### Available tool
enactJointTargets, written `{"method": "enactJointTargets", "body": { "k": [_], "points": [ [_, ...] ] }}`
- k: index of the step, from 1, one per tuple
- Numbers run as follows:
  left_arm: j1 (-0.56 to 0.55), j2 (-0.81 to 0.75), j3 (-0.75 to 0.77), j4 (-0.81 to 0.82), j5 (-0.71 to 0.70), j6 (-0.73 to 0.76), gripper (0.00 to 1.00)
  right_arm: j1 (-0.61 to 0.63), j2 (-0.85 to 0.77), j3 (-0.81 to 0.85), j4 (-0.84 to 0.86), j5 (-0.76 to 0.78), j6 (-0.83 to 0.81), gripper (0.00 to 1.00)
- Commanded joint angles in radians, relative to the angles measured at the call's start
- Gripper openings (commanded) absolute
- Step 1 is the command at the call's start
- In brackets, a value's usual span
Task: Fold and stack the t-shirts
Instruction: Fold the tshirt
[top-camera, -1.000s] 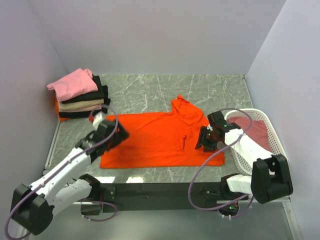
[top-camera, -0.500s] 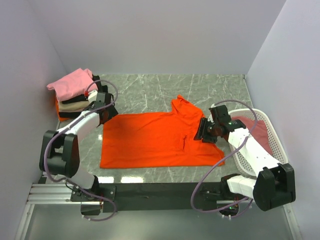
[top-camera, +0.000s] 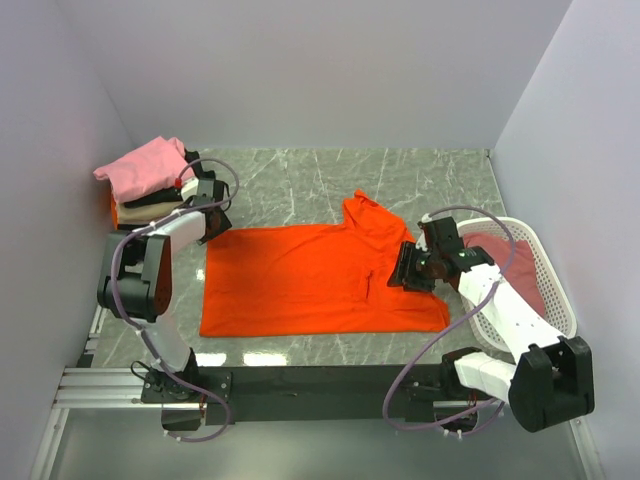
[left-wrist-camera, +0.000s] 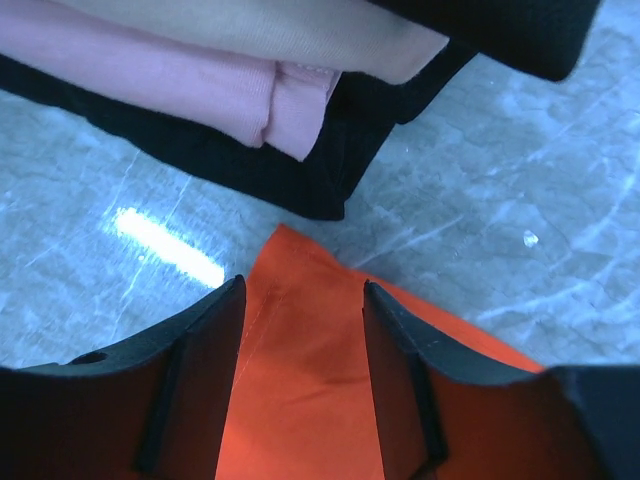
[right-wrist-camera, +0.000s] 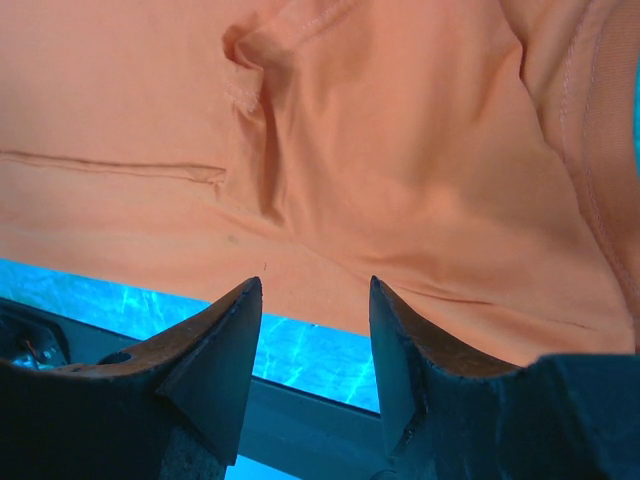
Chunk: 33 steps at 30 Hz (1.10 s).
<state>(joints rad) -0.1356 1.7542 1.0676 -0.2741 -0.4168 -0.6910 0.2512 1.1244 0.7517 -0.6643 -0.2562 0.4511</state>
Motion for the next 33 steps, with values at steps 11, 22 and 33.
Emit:
{"method": "enactJointTargets", "body": {
  "k": [11,22,33],
  "points": [
    [0.022,0.083,0.071,0.004,-0.036,0.025,0.47,0.005,-0.023,0.026,0.003,-0.002,-0.020,0.54],
    [0.022,0.060,0.051,-0.004,-0.024,0.022,0.13,0.005,0.168,0.299,0.023,0.064,-0.055,0.54],
    [0.022,0.060,0.052,-0.013,0.006,0.031,0.00,0.005,0.776,0.996,-0.027,0.236,-0.192,0.54]
  ]
}}
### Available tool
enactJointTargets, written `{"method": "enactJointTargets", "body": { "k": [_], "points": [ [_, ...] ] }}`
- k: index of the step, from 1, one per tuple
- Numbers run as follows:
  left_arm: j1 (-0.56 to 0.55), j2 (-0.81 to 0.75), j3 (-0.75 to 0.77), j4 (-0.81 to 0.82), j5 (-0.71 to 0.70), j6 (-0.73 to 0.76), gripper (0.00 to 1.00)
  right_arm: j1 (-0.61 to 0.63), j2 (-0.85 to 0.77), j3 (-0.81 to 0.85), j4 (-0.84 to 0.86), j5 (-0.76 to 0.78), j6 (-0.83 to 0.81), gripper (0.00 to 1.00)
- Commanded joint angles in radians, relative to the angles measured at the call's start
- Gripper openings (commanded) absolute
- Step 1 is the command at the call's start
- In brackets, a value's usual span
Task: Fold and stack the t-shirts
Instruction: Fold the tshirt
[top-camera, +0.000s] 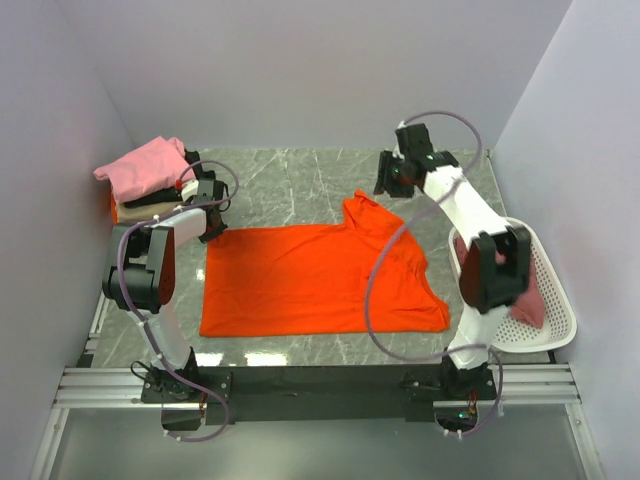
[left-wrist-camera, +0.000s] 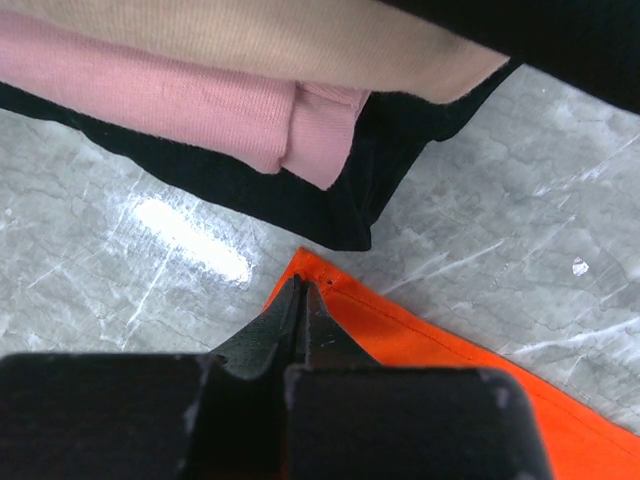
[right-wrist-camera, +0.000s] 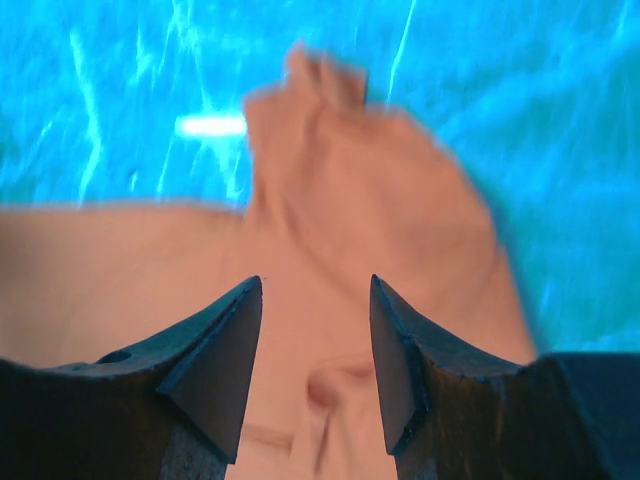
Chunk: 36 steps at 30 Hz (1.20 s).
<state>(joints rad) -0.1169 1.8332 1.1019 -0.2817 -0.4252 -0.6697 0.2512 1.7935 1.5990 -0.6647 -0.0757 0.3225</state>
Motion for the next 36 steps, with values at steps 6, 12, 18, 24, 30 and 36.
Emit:
{"method": "enactJointTargets", "body": {
  "k": [6,12,18,24,30,36],
  "points": [
    [0.003,-0.025,0.029,-0.007,0.042,0.012,0.00,0.005,0.354,0.381,0.013,0.005,-0.181,0.54],
    [0.003,-0.020,0.032,-0.002,0.060,0.015,0.01,0.003,0.510,0.545,-0.021,-0.074,-0.261,0.54],
    [0.003,-0.009,0.036,-0.004,0.065,0.018,0.01,0.003,0.599,0.604,-0.042,-0.088,-0.306,0.55],
    [0.003,-0.002,0.046,-0.011,0.063,0.019,0.01,0.005,0.635,0.627,-0.073,-0.143,-0.339,0.56],
    [0.003,-0.005,0.047,-0.014,0.062,0.024,0.01,0.008,0.679,0.676,-0.107,-0.185,-0.352,0.56],
    [0.003,-0.002,0.049,-0.016,0.060,0.027,0.00,0.011,0.681,0.687,-0.096,-0.167,-0.349,0.41]
  ]
}}
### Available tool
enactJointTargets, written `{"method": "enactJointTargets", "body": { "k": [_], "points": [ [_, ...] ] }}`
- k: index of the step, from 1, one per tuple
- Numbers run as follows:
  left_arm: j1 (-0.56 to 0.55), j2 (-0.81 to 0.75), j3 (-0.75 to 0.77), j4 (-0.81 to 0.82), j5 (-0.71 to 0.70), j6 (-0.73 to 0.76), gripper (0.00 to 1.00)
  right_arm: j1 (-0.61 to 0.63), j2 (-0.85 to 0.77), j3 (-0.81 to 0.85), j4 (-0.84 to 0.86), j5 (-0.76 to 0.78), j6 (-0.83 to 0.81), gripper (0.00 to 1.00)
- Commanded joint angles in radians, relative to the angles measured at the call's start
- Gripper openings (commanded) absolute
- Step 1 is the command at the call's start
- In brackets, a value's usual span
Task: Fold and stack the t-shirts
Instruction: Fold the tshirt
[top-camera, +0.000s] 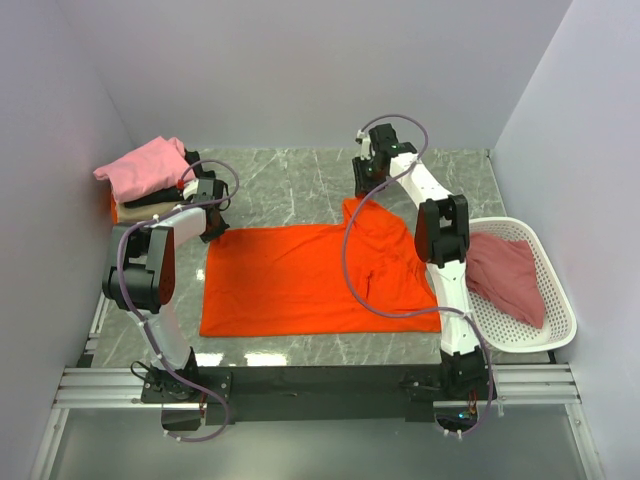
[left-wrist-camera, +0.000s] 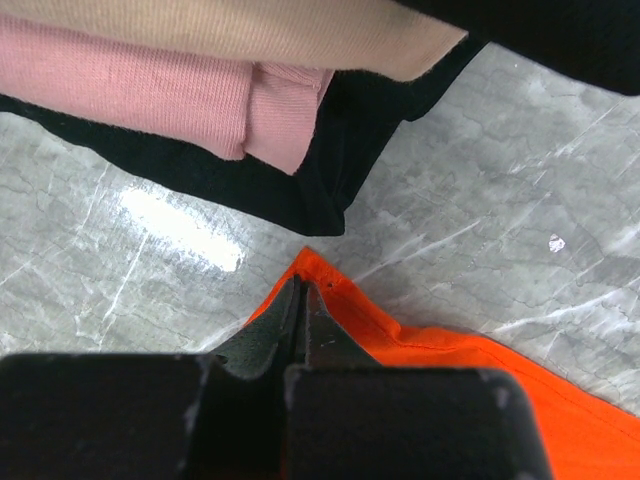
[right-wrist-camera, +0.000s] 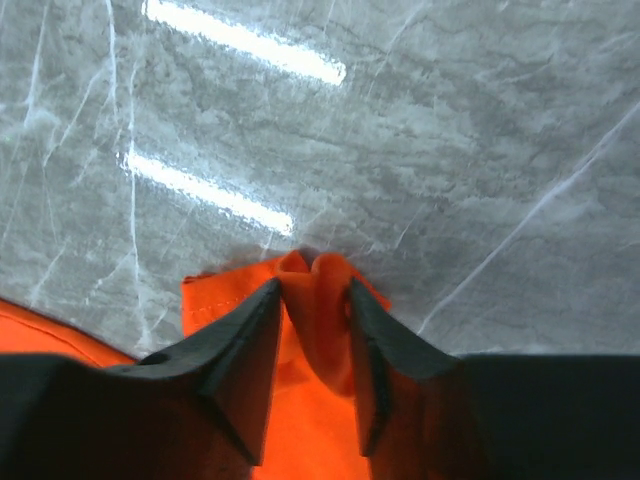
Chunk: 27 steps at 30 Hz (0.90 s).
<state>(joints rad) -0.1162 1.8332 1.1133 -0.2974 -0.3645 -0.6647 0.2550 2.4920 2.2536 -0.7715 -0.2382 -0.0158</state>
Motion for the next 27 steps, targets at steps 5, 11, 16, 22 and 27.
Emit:
{"method": "enactJointTargets", "body": {
  "k": [5,11,16,22,27],
  "points": [
    [0.001,-0.002,0.036,-0.002,0.004,0.022,0.00,0.009,-0.085,-0.038,0.095,0.043,0.014,0.22],
    [0.003,-0.022,0.036,-0.006,-0.005,0.017,0.01,0.006,-0.206,-0.129,0.193,0.085,0.014,0.00],
    [0.003,-0.046,0.034,-0.013,-0.017,0.014,0.01,-0.002,-0.329,-0.239,0.245,0.088,0.001,0.00],
    [0.003,-0.057,0.031,-0.008,-0.025,0.014,0.01,-0.005,-0.459,-0.348,0.242,0.054,-0.024,0.00],
    [0.003,-0.066,0.013,0.004,-0.037,0.013,0.01,-0.005,-0.559,-0.477,0.242,0.031,-0.036,0.00]
  ]
}}
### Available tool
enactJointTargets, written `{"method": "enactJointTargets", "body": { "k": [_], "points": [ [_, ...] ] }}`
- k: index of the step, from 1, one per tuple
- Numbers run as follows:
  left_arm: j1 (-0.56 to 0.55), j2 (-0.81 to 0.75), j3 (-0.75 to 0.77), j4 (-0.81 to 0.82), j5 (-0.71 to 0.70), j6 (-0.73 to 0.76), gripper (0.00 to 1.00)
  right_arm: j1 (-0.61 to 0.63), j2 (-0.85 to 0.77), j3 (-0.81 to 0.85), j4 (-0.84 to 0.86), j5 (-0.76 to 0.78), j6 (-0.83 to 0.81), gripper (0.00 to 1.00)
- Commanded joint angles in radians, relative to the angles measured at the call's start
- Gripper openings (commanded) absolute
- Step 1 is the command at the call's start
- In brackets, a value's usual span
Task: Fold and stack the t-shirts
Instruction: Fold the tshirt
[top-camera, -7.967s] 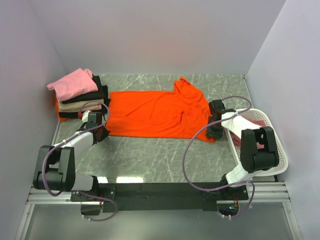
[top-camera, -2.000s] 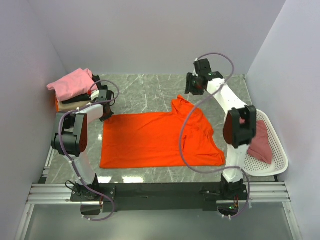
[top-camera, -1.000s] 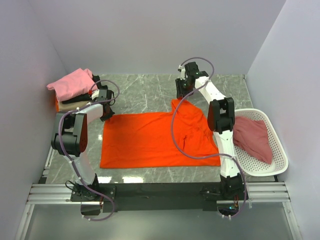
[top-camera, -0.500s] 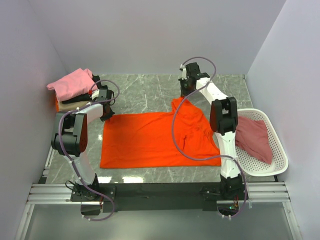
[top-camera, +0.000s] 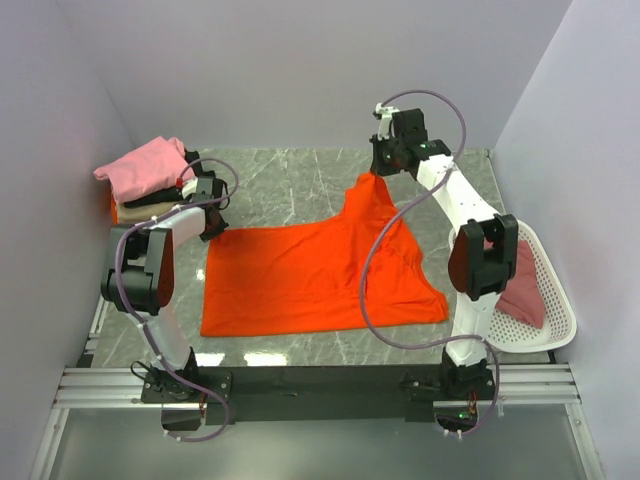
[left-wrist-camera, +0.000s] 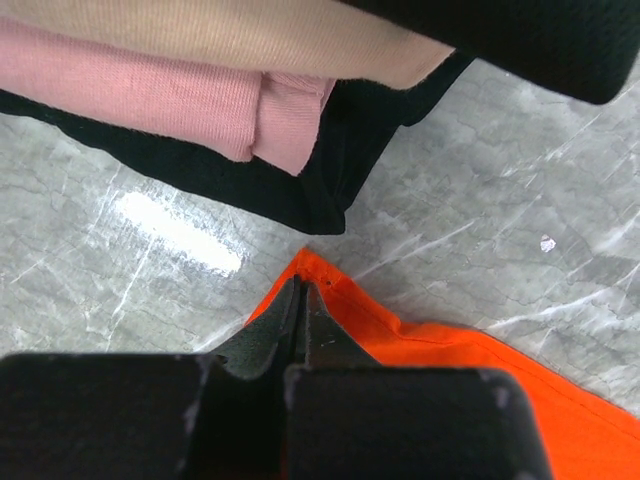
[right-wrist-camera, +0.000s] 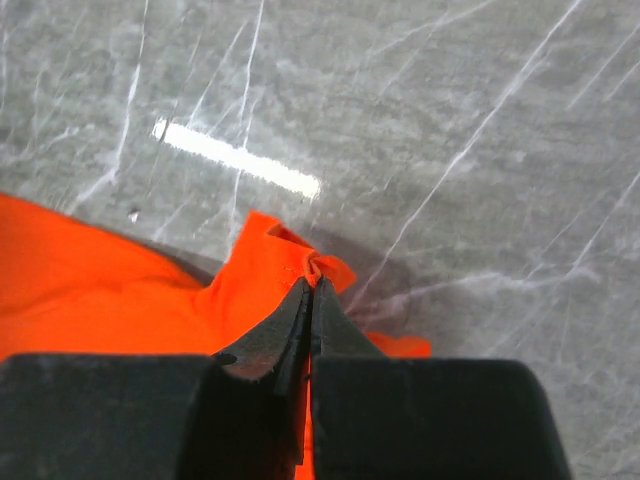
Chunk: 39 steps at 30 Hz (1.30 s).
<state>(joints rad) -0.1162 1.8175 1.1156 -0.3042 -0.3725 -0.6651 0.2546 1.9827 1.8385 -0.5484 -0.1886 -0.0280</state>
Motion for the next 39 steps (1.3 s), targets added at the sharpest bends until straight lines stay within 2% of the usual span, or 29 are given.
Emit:
{"method": "enactJointTargets", "body": {
  "k": [1,9,18,25,30,34,39],
  "points": [
    [0.001,-0.053,0.006,0.013,-0.031,0.012,0.01,-0.005,-0.065,-0.109,0.019,-0.018,-0.020,0.00],
    [0.001,-0.164,-0.097,0.074,-0.026,-0.019,0.00,0.012,-0.300,-0.428,0.073,0.023,0.079,0.00],
    [-0.002,-0.273,-0.217,0.122,-0.022,-0.037,0.00,0.052,-0.528,-0.651,0.007,0.130,0.178,0.00],
    [-0.013,-0.342,-0.272,0.083,-0.049,-0.074,0.01,0.084,-0.636,-0.752,-0.062,0.219,0.253,0.00],
    [-0.013,-0.448,-0.344,0.062,-0.057,-0.102,0.01,0.084,-0.685,-0.808,-0.125,0.291,0.298,0.00],
    [-0.014,-0.544,-0.408,0.045,-0.066,-0.122,0.01,0.084,-0.717,-0.832,-0.159,0.311,0.321,0.00],
    [-0.019,-0.592,-0.457,0.025,-0.054,-0.131,0.01,0.094,-0.749,-0.858,-0.185,0.330,0.339,0.00]
  ]
}}
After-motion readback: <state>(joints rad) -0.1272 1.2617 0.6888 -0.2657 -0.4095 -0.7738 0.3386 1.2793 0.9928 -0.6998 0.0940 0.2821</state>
